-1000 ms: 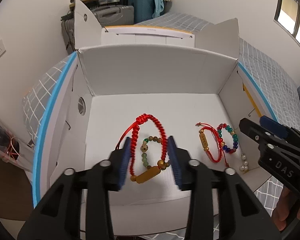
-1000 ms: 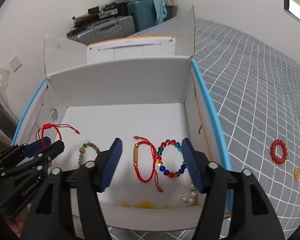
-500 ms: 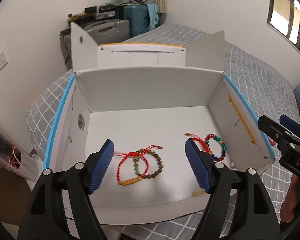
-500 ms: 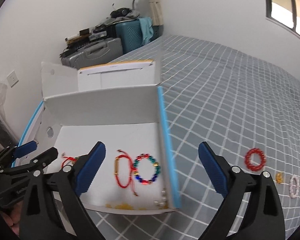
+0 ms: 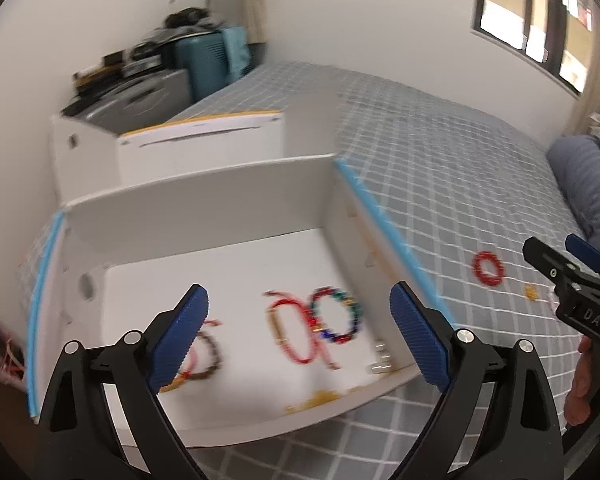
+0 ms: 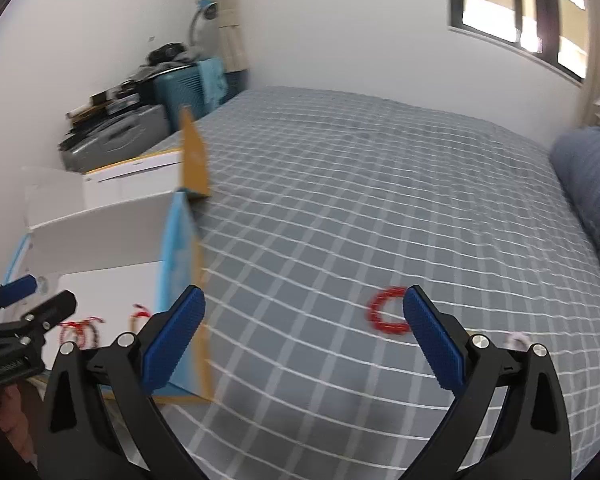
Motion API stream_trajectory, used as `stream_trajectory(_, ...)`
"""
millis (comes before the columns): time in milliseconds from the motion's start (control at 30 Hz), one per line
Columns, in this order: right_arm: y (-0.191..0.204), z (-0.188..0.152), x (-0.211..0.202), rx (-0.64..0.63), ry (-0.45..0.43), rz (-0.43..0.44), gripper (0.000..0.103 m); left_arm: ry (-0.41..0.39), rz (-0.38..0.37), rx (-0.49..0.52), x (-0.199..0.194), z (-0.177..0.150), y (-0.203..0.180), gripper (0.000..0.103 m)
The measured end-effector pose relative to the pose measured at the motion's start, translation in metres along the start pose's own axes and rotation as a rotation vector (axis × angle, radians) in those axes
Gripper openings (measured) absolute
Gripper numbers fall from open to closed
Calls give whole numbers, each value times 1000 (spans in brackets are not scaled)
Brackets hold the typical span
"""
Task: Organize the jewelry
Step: 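Move both tools back over the red and pink bead bracelets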
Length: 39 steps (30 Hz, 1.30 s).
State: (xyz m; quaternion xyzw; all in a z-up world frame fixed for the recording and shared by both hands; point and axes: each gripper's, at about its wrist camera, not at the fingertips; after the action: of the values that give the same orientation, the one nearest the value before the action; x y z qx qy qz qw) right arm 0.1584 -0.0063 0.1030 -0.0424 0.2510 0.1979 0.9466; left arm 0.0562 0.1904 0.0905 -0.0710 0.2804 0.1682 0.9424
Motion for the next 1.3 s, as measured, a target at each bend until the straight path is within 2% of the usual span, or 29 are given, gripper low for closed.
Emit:
stream_trajectory(400,-137,-35,-21,103,28,-232,95,-8,-220,124,33,-2,-133,97)
stream_trajectory(633,-197,-71,-18,138,56,-297,95,9,-326,182,64,-21,-199,97)
stream_trajectory(833,-230,-96,-5,133,69,-351,95,40,-343,215,108,-40,-240,97)
stream_trajectory(967,-251,-112,7,168,80,-356,95,49,-346,197,136,-45,-250,97)
stream_trajectory(1200,-260,-133,32,159,99,-354,95,67,-285,178,185,-53,-257,97)
stream_trajectory(1300,-260,-138,43,139,115,-364,95,41,-261,200,195,-55,-259,97)
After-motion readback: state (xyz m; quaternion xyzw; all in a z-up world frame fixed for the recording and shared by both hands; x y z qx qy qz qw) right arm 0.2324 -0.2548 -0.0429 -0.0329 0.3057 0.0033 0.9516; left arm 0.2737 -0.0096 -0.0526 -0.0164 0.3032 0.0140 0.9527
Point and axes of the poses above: each gripper's, at about its wrist camera, not at the fingertips, and x roughly the way its jaws point, y to its left, z to its top, and after that the axes turned 12 degrees about -y, right-handed
